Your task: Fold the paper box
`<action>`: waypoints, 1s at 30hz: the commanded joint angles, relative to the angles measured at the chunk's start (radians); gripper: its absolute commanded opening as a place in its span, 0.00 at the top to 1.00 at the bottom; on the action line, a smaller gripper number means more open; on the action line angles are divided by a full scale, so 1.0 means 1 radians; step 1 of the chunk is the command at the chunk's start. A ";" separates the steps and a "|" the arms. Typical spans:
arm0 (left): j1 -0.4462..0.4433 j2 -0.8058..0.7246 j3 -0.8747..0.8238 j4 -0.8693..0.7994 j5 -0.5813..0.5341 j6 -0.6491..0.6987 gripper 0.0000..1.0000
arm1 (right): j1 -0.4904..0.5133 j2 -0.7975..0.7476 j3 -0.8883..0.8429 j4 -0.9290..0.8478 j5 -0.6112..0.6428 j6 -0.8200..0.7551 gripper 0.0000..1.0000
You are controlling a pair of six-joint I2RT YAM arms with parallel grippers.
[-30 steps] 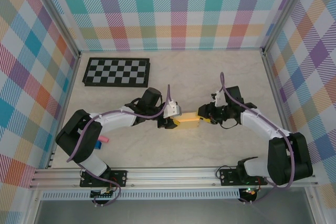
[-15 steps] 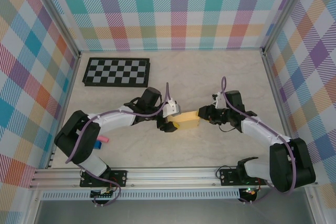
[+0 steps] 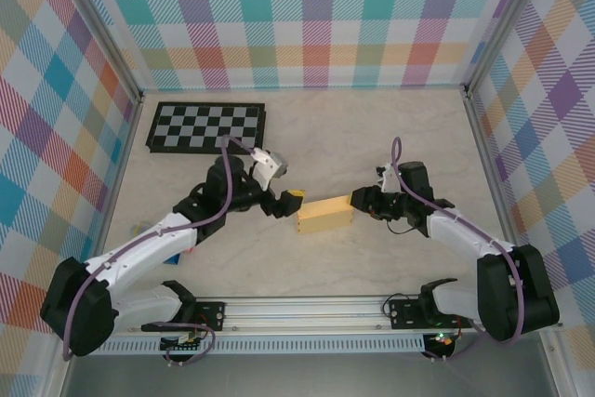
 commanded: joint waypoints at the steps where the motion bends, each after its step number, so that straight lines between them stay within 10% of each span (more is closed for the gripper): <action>1: -0.021 0.054 -0.068 0.010 -0.213 -0.155 0.11 | 0.003 0.028 -0.043 -0.047 0.067 -0.007 0.65; 14: -0.045 0.230 -0.157 0.090 -0.296 -0.139 0.09 | -0.015 0.021 0.008 -0.144 0.047 -0.049 0.57; 30: -0.044 0.232 -0.226 0.161 -0.410 -0.157 0.11 | -0.054 -0.043 -0.073 -0.215 -0.014 -0.130 0.71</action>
